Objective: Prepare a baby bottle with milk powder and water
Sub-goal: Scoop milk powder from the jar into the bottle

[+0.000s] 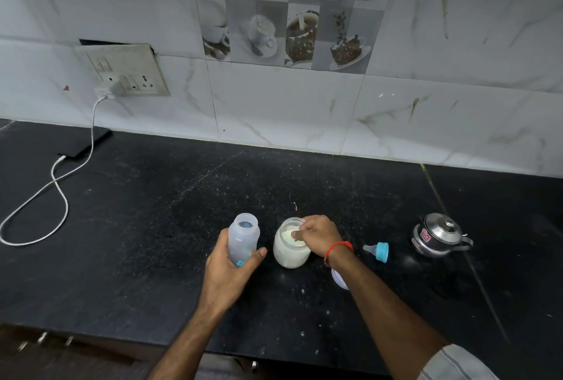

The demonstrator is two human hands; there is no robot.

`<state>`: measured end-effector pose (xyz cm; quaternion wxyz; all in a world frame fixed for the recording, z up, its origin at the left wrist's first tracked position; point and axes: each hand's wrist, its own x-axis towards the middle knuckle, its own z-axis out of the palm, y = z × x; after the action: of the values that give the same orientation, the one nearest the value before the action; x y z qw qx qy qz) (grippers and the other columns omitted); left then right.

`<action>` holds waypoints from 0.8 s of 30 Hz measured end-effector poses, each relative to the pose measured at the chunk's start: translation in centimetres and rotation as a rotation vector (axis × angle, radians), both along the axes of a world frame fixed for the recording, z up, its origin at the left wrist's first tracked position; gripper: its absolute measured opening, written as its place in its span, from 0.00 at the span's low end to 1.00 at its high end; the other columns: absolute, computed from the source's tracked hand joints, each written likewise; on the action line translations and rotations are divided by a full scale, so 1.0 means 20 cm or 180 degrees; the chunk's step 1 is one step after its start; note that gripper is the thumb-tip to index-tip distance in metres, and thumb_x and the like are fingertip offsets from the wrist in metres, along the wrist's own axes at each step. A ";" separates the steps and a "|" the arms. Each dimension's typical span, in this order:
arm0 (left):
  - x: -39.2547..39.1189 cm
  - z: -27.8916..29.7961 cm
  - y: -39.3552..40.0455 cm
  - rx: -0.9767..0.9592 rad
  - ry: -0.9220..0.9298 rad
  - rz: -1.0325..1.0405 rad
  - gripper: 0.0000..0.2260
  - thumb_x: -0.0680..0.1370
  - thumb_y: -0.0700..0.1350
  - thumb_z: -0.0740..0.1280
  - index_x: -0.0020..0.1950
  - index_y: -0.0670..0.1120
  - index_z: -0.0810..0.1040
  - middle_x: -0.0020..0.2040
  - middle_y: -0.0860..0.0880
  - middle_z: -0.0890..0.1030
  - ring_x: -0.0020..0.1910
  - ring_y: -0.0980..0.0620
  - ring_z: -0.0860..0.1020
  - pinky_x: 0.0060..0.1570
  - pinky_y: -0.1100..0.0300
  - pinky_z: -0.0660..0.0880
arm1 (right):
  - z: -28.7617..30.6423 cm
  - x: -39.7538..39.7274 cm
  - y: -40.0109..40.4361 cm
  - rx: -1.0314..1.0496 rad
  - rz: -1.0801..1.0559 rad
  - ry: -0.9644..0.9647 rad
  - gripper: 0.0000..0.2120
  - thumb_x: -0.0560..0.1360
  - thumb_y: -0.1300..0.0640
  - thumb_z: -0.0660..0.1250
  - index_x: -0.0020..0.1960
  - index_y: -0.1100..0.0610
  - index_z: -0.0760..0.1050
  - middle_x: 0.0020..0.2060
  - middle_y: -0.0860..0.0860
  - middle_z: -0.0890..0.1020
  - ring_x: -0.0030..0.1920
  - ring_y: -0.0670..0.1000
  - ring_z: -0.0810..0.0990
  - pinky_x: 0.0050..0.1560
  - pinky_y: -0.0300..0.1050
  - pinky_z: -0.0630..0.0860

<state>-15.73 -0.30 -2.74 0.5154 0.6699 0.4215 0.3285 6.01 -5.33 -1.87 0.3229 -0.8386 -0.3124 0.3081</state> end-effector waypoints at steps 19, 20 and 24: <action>0.07 0.01 -0.03 0.0205 0.0256 -0.0168 0.21 0.73 0.55 0.78 0.61 0.59 0.72 0.58 0.60 0.82 0.56 0.64 0.80 0.51 0.68 0.77 | 0.07 0.10 -0.17 0.0954 -0.0979 0.0892 0.07 0.75 0.56 0.75 0.39 0.54 0.87 0.43 0.52 0.87 0.49 0.49 0.83 0.46 0.41 0.74; 0.07 0.01 -0.03 0.0209 0.0331 -0.0219 0.22 0.72 0.56 0.78 0.62 0.59 0.73 0.58 0.60 0.82 0.55 0.65 0.80 0.49 0.69 0.76 | 0.08 0.09 -0.18 0.0978 -0.0984 0.0880 0.07 0.76 0.56 0.75 0.39 0.54 0.86 0.43 0.52 0.87 0.48 0.49 0.82 0.46 0.41 0.74; 0.08 0.03 0.00 0.0219 0.0560 -0.0299 0.26 0.69 0.63 0.78 0.63 0.58 0.77 0.57 0.60 0.82 0.57 0.59 0.80 0.53 0.59 0.80 | 0.18 0.08 -0.19 0.1247 -0.1101 0.0827 0.06 0.76 0.55 0.75 0.41 0.55 0.86 0.40 0.50 0.84 0.43 0.47 0.80 0.43 0.40 0.72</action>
<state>-14.19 -0.27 -2.24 0.4680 0.7325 0.4217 0.2581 7.59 -9.13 1.67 0.5638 -0.7545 -0.1744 0.2871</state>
